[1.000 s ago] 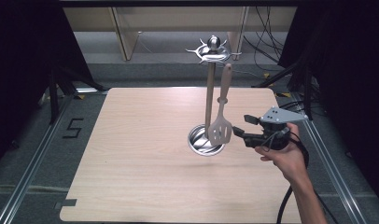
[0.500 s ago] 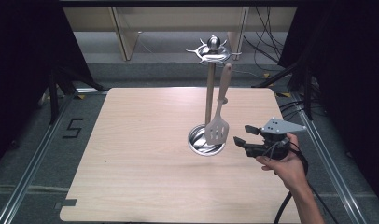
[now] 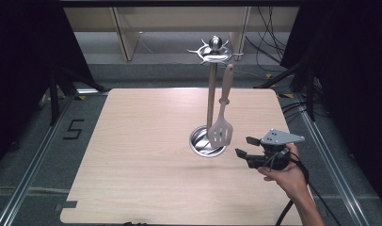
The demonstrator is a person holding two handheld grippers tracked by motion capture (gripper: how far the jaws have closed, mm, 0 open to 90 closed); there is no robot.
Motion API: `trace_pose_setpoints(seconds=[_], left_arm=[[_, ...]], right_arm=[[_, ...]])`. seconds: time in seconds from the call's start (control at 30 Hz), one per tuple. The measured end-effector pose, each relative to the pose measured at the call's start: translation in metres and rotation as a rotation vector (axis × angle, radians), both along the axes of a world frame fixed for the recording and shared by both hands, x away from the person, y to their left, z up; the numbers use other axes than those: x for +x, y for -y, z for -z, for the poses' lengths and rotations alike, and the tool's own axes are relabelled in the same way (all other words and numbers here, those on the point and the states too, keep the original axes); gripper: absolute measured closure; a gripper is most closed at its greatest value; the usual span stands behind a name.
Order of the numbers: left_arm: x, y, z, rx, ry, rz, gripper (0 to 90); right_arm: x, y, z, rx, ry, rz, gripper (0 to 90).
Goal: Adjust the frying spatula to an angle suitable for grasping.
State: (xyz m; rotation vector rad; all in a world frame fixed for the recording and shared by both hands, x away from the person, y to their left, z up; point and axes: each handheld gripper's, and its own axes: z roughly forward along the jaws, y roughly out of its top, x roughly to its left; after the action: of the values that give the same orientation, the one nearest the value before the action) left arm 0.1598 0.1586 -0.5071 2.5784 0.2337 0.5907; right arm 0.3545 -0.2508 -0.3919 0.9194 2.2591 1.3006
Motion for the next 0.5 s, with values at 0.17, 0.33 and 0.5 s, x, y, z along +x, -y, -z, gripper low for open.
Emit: trace_pose_setpoints(seconds=[0.17,0.33,0.5], left_arm=[[0.0,0.0,0.001,-0.033,-0.003,-0.023,17.5],[0.0,-0.001,0.0,-0.042,0.01,-0.035,17.5],[-0.001,-0.002,-0.001,-0.045,0.027,-0.054,17.5]], right_arm=[[-0.004,-0.003,0.009,-0.025,-0.032,-0.013,39.1],[-0.008,-0.001,0.015,-0.033,-0.047,-0.017,38.6],[-0.013,0.005,0.02,-0.036,-0.059,-0.004,38.5]])
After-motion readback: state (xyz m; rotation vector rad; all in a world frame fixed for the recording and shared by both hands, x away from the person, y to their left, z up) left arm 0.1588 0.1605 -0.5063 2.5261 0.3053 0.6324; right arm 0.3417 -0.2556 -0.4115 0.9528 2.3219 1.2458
